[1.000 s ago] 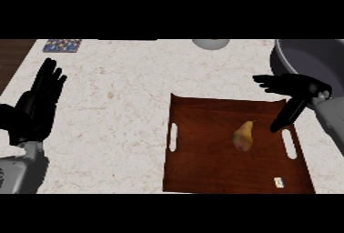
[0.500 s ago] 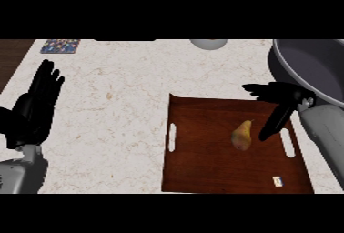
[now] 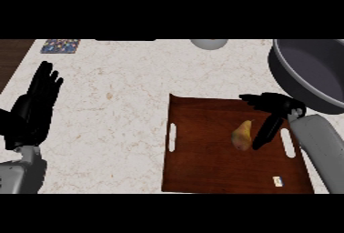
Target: Pick the pear from the tray and place it in the pot
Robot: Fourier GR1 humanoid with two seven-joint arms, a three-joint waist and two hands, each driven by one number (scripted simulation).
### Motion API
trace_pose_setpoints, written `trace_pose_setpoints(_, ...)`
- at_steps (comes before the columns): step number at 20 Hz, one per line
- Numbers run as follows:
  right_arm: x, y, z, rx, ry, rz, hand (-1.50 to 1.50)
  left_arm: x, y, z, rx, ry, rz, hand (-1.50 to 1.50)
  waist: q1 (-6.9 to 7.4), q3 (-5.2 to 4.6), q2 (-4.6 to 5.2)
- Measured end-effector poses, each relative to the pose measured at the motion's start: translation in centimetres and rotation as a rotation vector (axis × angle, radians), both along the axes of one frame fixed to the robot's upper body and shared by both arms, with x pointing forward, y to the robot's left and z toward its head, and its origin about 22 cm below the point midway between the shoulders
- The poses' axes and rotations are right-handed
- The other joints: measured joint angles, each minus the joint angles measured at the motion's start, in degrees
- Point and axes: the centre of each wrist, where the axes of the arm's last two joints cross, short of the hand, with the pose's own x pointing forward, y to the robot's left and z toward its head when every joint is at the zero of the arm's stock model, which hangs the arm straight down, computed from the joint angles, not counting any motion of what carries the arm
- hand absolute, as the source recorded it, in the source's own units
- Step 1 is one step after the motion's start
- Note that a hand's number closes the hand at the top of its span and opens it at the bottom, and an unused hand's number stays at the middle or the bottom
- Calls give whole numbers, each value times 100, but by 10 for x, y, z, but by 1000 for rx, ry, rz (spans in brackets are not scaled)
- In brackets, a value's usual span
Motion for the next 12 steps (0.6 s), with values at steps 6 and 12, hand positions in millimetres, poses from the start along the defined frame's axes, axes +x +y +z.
trace_pose_setpoints(6, 0, 6, -14, -24, 0, 4, -150, 1, -10, 4, -2, 3, -3, 0, 2, -2, -1)
trace_pose_setpoints(12, -1, 8, -26, -40, -10, 9, -150, 3, -4, -2, -2, -4, 4, 0, 10, -51, -60)
